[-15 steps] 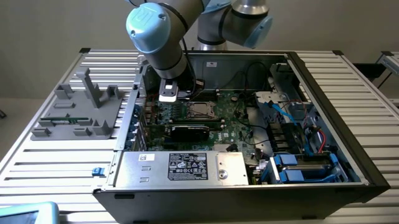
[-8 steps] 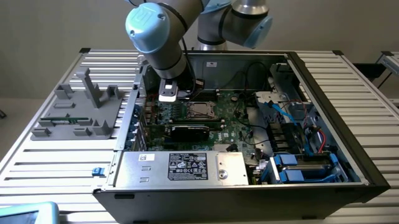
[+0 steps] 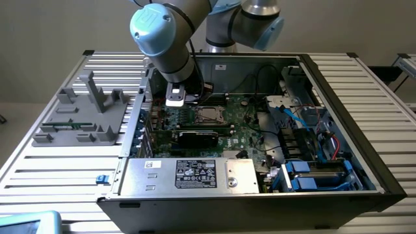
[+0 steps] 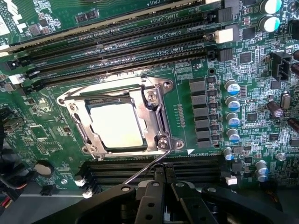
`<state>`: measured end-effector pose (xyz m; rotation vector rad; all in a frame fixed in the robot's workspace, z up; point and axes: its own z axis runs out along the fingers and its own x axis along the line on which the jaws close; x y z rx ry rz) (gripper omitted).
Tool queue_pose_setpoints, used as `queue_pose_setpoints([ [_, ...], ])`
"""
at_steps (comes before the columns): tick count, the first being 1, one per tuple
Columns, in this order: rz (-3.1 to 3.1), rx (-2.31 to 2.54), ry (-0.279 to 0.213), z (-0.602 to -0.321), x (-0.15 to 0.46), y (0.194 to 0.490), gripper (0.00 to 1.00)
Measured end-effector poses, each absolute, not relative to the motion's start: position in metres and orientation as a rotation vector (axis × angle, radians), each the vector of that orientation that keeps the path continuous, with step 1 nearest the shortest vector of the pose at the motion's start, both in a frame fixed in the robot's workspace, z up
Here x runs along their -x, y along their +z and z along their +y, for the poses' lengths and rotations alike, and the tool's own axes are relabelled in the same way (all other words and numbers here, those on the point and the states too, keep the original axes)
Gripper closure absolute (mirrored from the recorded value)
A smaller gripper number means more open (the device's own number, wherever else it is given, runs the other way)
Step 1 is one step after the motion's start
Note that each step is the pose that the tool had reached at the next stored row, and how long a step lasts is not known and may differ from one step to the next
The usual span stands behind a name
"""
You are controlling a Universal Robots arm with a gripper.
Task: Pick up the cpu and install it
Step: 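Install the first cpu locking lever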
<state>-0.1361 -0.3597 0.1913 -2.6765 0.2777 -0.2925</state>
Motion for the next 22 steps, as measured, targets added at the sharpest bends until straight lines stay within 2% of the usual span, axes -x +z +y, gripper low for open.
queue_pose_setpoints([
  [22,0.274,2.687,-0.308,-0.3595,0.1362,0.1903,0.88],
])
